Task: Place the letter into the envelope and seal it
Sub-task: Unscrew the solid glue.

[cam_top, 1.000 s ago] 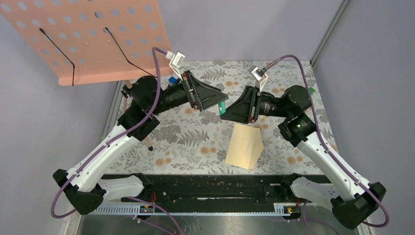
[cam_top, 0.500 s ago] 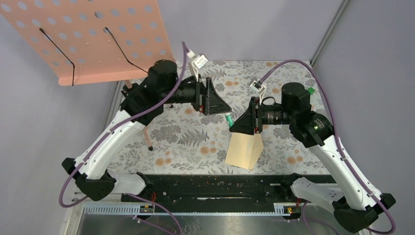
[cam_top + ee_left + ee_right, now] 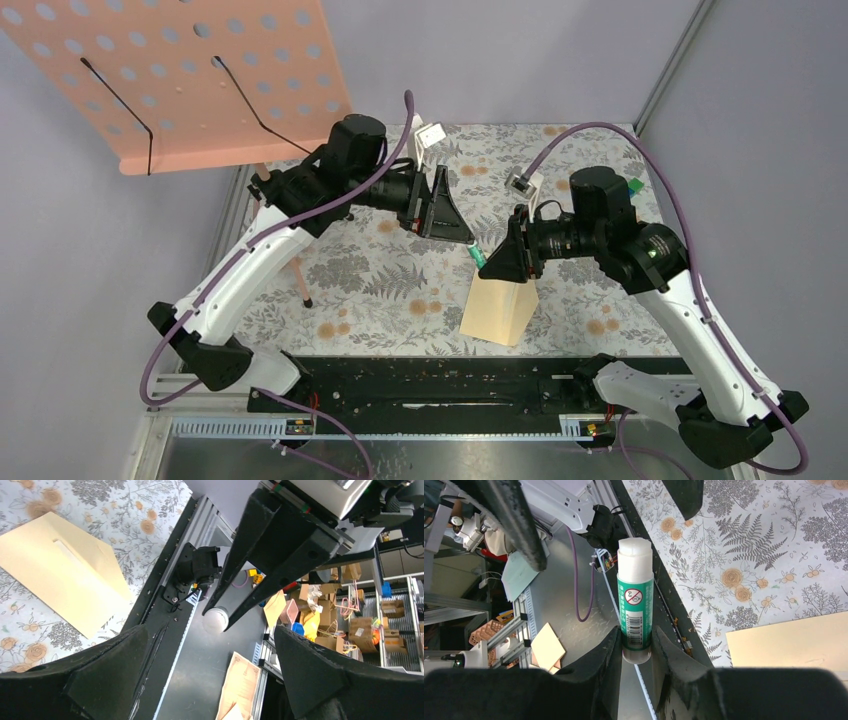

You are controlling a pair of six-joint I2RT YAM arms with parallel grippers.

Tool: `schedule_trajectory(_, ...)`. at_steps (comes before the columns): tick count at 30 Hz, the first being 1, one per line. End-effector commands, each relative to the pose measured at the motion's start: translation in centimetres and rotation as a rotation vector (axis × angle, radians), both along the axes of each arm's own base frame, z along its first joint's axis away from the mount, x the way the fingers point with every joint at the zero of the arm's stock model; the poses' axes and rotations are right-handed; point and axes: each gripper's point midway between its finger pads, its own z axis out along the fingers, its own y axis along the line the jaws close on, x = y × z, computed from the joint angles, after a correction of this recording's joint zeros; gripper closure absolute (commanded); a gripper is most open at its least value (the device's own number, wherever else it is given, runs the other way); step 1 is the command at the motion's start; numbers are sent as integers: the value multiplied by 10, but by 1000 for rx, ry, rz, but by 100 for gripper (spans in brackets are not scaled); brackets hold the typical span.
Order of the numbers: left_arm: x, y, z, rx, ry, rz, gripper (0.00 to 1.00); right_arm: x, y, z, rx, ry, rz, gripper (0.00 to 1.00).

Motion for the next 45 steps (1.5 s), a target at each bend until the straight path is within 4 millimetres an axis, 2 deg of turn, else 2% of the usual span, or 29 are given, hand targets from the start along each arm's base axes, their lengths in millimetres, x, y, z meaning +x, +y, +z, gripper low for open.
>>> schedule_trajectory(1, -15, 0, 12, -41, 14, -109, 1, -3, -5, 5, -21, -44, 14, 100)
schedule_trajectory(6, -15, -2, 1, -23, 57, -113, 4, -2, -4, 1, -32, -36, 26, 100)
schedule_trajectory(9, -17, -5, 1, -23, 75, -127, 11, -1, -4, -1, -47, -28, 36, 100)
schedule_trajectory(12, -21, -9, 0, -22, 84, -145, 14, 0, -4, -3, -63, -23, 40, 100)
schedule_trajectory(19, -24, -19, -14, 9, 119, -173, 17, -1, -2, -3, -65, -20, 57, 100)
schedule_trajectory(24, -26, -21, -21, 28, 132, -186, 30, -2, -2, -3, -59, -22, 69, 100)
schedule_trajectory(39, -36, -25, -25, 45, 175, -232, 51, -6, 1, -5, -68, -5, 94, 100)
schedule_trajectory(45, -37, -25, -28, 53, 198, -232, 72, -7, 3, -6, -68, 0, 104, 100)
